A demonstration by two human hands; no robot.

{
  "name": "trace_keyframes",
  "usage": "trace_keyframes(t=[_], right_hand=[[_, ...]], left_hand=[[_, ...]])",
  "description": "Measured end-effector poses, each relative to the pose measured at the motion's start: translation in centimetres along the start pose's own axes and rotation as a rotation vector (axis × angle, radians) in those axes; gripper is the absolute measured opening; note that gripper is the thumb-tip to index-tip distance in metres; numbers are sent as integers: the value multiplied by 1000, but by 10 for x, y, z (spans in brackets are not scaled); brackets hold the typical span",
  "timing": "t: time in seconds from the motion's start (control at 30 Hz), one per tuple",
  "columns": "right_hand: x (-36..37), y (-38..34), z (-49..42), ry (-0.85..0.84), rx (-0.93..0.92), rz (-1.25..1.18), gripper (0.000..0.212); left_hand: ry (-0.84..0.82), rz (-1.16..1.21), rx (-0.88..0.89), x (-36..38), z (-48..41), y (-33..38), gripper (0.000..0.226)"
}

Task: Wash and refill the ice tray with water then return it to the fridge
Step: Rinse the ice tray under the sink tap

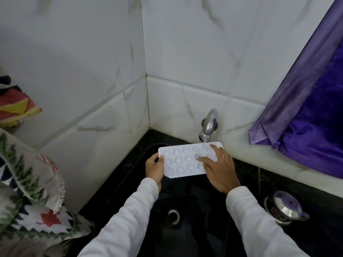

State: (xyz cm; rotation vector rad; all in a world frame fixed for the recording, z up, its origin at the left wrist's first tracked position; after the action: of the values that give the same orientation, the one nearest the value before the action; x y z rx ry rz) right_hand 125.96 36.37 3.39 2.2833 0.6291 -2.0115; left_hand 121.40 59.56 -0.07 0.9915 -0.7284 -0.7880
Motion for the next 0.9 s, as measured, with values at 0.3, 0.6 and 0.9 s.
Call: trace_keyframes(t=[0.3,0.6,0.9], right_hand=[[-2,-11,3,-92,85,-20,33],[1,-10,8,-112,97,-46,31],[-1,-7,8,-20,43,-66,62]], left_hand=[[-3,-19,47,-1,-2,8,21],[1,-20,50,0,-1,5,23],[37,-18,30,-5,-10,-1,26]])
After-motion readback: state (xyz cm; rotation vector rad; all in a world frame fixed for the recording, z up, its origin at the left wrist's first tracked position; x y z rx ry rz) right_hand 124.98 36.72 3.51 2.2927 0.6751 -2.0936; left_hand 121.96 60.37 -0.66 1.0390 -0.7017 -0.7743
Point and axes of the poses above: each hand's wrist, its own z-axis away from the middle knuckle, its own x-axis out of the palm, y = z × x, the point moved 7 cm from there along -z, towards the middle knuckle, and after that the axes turned 5 degrees about z, right-handed, at the moved point
